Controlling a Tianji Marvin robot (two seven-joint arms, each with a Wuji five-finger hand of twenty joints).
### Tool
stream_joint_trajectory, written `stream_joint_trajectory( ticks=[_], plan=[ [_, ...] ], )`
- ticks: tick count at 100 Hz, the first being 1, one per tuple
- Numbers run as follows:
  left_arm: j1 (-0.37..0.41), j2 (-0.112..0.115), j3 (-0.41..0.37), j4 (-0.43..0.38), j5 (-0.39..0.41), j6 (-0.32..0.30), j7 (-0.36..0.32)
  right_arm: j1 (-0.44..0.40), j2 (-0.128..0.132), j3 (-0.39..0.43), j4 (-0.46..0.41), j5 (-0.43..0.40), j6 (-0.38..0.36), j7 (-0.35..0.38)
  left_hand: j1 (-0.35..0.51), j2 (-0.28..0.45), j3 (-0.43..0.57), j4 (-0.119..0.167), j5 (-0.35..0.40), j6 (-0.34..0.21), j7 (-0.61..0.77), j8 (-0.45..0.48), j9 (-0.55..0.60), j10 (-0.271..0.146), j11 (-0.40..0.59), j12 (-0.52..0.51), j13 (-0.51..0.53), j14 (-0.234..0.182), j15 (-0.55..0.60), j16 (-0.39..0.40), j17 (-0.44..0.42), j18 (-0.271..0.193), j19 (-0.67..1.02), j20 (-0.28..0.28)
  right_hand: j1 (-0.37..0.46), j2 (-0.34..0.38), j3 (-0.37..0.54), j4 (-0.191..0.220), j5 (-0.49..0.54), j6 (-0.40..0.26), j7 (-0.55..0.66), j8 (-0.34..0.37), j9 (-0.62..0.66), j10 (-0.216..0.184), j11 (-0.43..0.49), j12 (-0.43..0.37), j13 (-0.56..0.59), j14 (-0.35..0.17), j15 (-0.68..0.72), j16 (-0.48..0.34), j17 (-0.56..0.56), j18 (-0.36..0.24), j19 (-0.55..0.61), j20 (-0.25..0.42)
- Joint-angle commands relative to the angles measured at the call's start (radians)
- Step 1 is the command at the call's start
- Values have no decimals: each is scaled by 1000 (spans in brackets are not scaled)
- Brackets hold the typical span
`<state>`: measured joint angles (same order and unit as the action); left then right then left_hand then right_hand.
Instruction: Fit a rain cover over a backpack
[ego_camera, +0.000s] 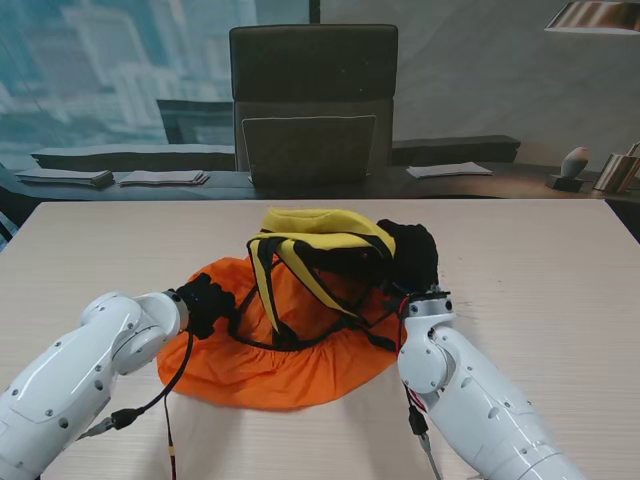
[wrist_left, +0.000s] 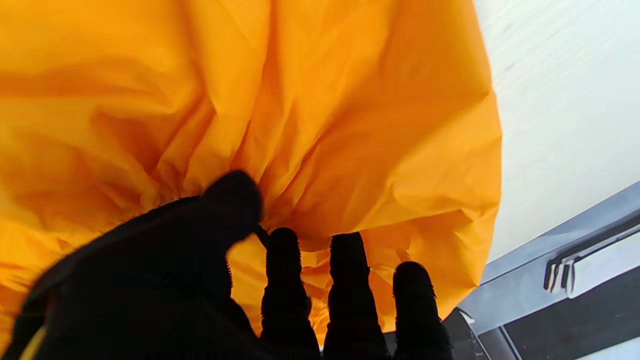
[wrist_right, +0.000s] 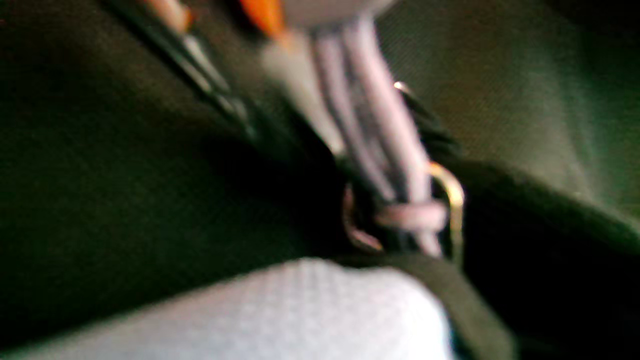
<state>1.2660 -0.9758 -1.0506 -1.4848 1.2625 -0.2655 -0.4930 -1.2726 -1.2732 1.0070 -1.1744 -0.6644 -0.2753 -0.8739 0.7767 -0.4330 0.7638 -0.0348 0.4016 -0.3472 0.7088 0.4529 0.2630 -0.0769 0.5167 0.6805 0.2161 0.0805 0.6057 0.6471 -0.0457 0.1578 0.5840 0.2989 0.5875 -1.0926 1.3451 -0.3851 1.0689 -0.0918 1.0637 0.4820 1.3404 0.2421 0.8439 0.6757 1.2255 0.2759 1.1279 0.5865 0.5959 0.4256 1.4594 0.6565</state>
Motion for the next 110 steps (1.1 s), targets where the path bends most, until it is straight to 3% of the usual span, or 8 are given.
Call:
stream_joint_trajectory(
  ticks=[1, 18, 29, 45, 55, 74, 90, 110],
  plan=[
    [23, 9, -9, -33, -2, -12, -65, -1, -2, -6, 5, -3, 12, 11, -146, -69, -115, -24, 49, -31, 59, 70, -50, -2, -30, -27, -41, -2, -45, -30, -15, 45, -106, -51, 92, 107, 90, 63, 31, -82, 56, 22, 63, 24, 111, 23, 78, -42, 86, 26, 2, 2, 19, 5],
    [85, 12, -81, -88, 67, -56, -112, -4, 13, -20, 3, -35, 32, 38, -178, -167, -268, -83, 138, -100, 197, 275, -10, -12, -51, -47, -50, 6, -117, -70, -20, 64, -245, -20, 93, 90, 98, 58, 38, -81, 64, 15, 83, 26, 133, 43, 78, -45, 143, 50, 13, 5, 36, 18],
    [103, 13, -99, -93, 91, -85, -92, -7, 22, -27, 2, -54, 36, 52, -118, -180, -295, -69, 165, -128, 223, 370, 37, -24, -64, -75, -22, 3, -149, -98, -16, 66, -238, 3, 89, 85, 100, 55, 41, -88, 63, 14, 88, 20, 129, 44, 78, -52, 149, 52, 23, 5, 37, 20],
    [76, 14, -59, -30, 59, -80, -18, -18, 23, -35, 1, -56, 36, 56, -99, -98, -66, -28, -35, -8, -143, -57, -25, -2, -103, -164, -25, 4, -165, -118, -14, 62, -193, -26, 87, 86, 100, 54, 40, -87, 62, 13, 86, 18, 123, 45, 76, -51, 143, 50, 22, 2, 34, 19],
    [41, 17, -14, -10, 60, -72, -32, -21, 26, -39, 4, -54, 37, 70, -31, -25, -49, -24, 0, -17, -112, -80, -53, 13, -176, -230, -69, 0, -227, -164, -14, 54, -201, -39, 88, 85, 99, 53, 40, -88, 62, 12, 86, 19, 119, 45, 77, -50, 141, 49, 22, 0, 33, 20],
    [17, 21, 16, -36, 139, -55, -164, -18, 39, -40, 9, -71, 17, 107, -62, -56, -419, -44, 140, -141, 157, 135, -57, 7, -212, -247, -112, 1, -288, -217, -16, 59, -327, -47, 88, 85, 99, 53, 41, -93, 62, 12, 88, 16, 116, 46, 77, -52, 139, 48, 21, -4, 32, 20],
    [64, 16, -51, -77, 197, -72, -123, -22, 45, -34, 2, -73, 12, 128, -47, -83, -417, -30, 236, -168, 245, 435, 114, 2, -130, -223, -11, 7, -262, -206, -9, 68, -263, -15, 91, 83, 99, 53, 42, -92, 62, 12, 88, 19, 115, 47, 78, -50, 140, 48, 21, -6, 32, 21],
    [173, 4, -181, -161, 270, -65, 137, -36, 72, -32, -41, -111, -3, 204, -42, 15, -382, -71, 199, -145, 255, 526, 383, 33, -89, -212, 288, 33, -123, -137, 7, 68, 138, 82, 94, 74, 96, 52, 48, -91, 61, 8, 94, 23, 114, 51, 78, -49, 150, 53, 26, -9, 37, 25]
  ],
)
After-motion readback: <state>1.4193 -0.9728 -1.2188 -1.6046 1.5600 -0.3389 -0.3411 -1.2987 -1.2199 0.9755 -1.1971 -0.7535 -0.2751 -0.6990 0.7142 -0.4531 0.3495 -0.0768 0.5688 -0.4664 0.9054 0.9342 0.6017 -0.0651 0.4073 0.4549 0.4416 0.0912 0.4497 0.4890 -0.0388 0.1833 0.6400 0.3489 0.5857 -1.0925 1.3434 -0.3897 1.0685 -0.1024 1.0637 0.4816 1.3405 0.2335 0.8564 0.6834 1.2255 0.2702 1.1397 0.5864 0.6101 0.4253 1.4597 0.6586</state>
